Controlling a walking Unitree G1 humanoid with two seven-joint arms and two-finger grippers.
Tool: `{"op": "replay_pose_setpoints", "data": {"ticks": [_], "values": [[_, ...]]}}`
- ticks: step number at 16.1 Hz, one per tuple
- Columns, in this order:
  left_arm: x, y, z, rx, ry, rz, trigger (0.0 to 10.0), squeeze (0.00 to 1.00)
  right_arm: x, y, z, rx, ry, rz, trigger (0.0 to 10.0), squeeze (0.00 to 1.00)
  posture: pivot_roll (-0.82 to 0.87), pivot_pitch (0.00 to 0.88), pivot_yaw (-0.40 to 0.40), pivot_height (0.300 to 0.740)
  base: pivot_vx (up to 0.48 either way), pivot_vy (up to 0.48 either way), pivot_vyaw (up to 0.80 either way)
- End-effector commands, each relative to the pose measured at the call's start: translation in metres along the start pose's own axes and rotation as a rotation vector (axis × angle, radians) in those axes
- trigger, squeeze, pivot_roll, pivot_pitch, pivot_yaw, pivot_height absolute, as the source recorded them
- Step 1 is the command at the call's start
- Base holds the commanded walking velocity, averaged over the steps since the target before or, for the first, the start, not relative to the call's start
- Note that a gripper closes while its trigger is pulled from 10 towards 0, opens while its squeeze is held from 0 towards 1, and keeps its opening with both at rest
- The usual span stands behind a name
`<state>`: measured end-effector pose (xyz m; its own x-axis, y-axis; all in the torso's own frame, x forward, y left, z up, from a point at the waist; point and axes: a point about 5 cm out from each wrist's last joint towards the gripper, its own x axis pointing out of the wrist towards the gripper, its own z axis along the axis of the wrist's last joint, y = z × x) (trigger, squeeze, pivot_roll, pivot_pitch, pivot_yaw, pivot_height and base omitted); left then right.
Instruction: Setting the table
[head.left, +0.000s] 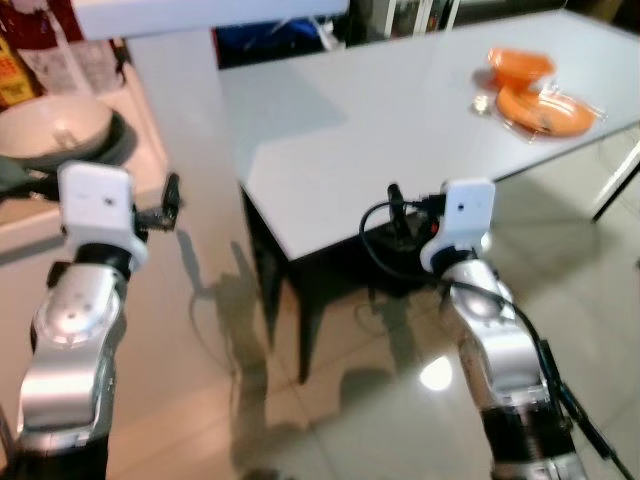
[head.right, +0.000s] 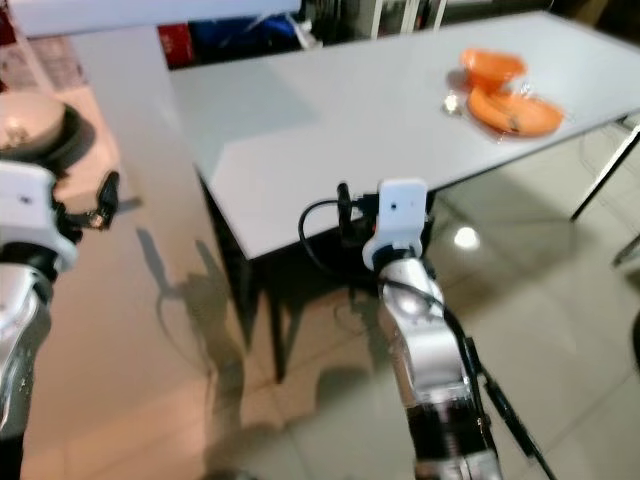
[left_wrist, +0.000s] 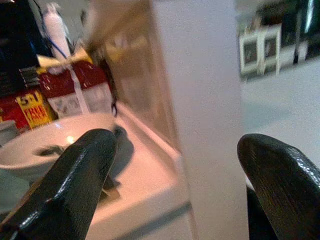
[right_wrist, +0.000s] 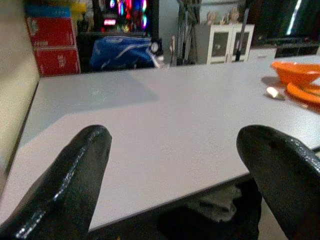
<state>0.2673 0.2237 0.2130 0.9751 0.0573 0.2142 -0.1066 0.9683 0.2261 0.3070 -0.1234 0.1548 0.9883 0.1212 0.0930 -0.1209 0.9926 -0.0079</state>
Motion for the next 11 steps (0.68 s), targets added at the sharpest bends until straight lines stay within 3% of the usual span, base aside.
{"op": "replay_pose_setpoints", "data": {"ticks": [1,11], "values": [[-0.0029,0.0084,0.0089,-0.009,-0.051,0.017,10.0,0.0,0.0014,0.0049,0.0093,0.02,-0.055,0.032,10.0,0.0,0.15,0.0,-0.026,0.74,0.0,0.48,0.0],[0.0019,0.0073,0.0072,0.036,-0.032,-0.007,10.0,0.0,-0.0052,0.0071,0.0148,0.064,-0.124,0.088,10.0,0.0,0.14,0.0,-0.024,0.74,0.0,0.48,0.0]]}}
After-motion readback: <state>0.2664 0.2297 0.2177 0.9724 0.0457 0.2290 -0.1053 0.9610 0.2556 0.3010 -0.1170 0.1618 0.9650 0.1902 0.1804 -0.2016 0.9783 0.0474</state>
